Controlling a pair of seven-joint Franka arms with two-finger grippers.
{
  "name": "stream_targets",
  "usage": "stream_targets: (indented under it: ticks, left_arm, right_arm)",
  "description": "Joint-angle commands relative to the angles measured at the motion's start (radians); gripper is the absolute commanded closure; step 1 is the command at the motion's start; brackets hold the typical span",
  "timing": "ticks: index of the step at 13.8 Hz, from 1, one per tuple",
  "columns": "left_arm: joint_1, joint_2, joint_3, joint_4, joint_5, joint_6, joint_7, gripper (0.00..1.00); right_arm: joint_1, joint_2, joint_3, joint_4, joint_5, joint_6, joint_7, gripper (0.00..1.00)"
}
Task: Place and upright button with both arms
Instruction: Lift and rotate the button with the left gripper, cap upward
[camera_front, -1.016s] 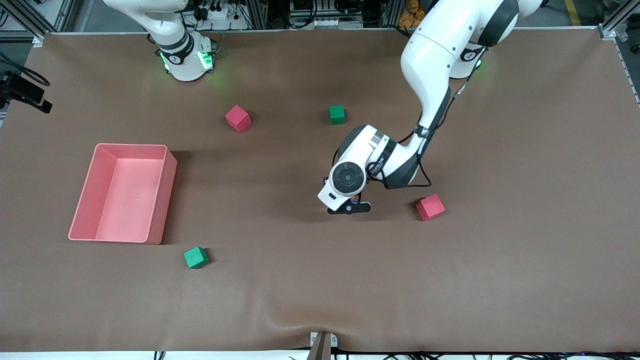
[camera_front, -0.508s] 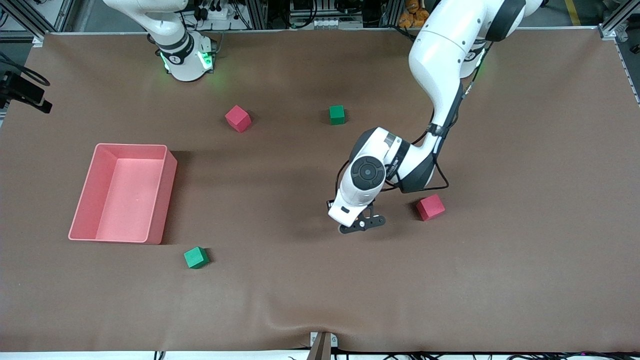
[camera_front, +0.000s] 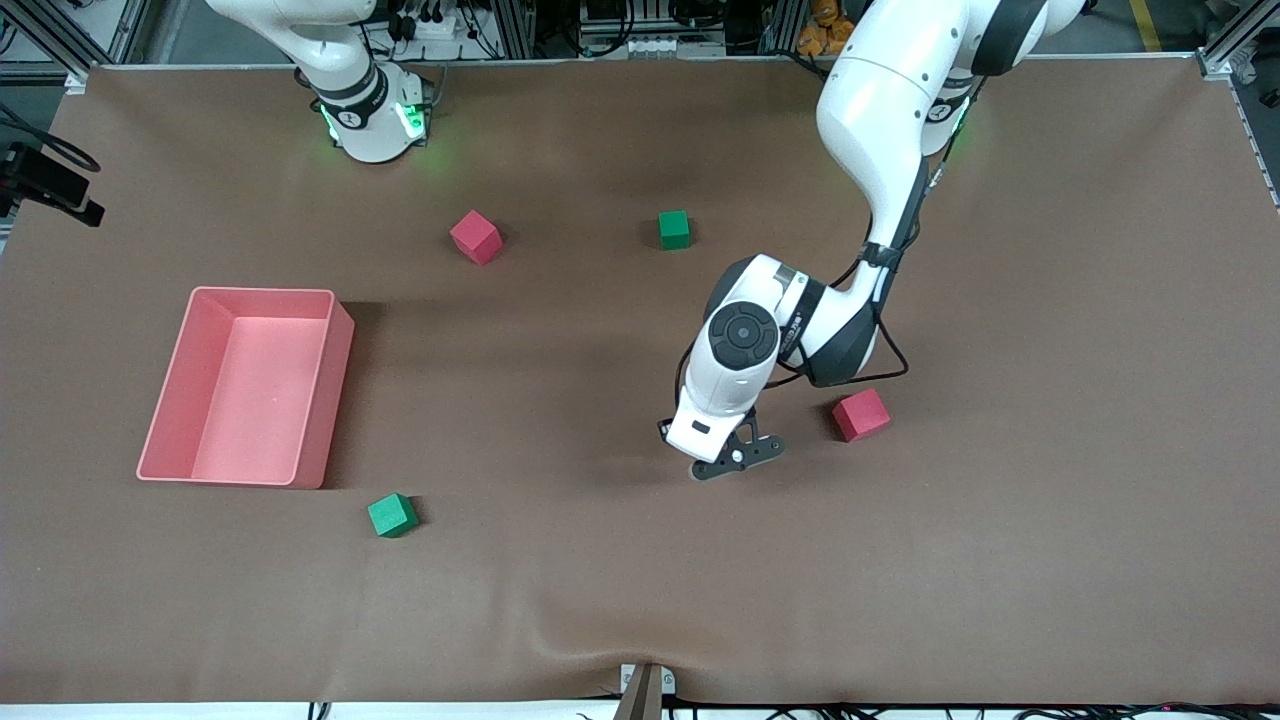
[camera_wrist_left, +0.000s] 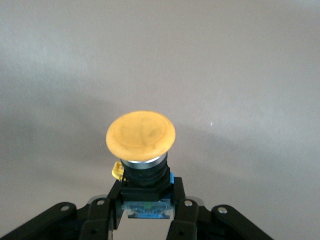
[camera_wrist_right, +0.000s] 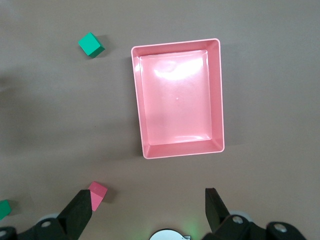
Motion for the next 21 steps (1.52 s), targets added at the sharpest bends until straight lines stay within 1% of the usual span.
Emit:
stream_targets:
  ticks: [1, 3, 5, 8, 10, 12, 16, 19, 21]
  left_arm:
    - [-0.02, -0.014, 0.019, -0.011, 0.07, 0.024, -0.071, 1.0]
    - [-0.03, -0.014, 0.021, -0.011, 0.095, 0.052, -0.107, 1.0]
    - [-0.045, -0.012, 0.021, -0.012, 0.098, 0.117, -0.168, 1.0]
    - [-0.069, -0.009, 0.024, -0.014, 0.136, 0.129, -0.19, 1.0]
    - [-0.096, -0.003, 0.043, -0.014, 0.173, 0.133, -0.218, 1.0]
    - [-0.131, 0.002, 0.065, -0.017, 0.234, 0.133, -0.284, 1.0]
    - [-0.165, 0.002, 0.065, -0.02, 0.346, 0.133, -0.424, 1.0]
    - [-0.193, 0.012, 0.064, -0.025, 0.479, 0.135, -0.542, 1.0]
    - [-0.211, 0.025, 0.064, -0.025, 0.538, 0.135, -0.61, 1.0]
  right_arm:
    - [0.007, 0.007, 0.0, 0.018, 0.002, -0.006, 0.017, 0.0]
    - [0.009, 0.008, -0.001, 0.018, 0.002, -0.004, 0.017, 0.0]
    - [0.007, 0.008, -0.001, 0.018, 0.002, -0.004, 0.017, 0.0]
    - [0.007, 0.008, -0.001, 0.018, 0.002, -0.004, 0.015, 0.0]
    - [0.007, 0.008, -0.001, 0.019, 0.002, -0.004, 0.017, 0.0]
    - [0.007, 0.008, -0.001, 0.018, 0.002, -0.004, 0.015, 0.0]
    - [0.021, 0.008, -0.001, 0.018, 0.001, -0.006, 0.017, 0.0]
    - [0.021, 0.008, -0.001, 0.018, -0.001, -0.004, 0.015, 0.0]
    - [0.021, 0.008, -0.001, 0.018, -0.005, -0.004, 0.015, 0.0]
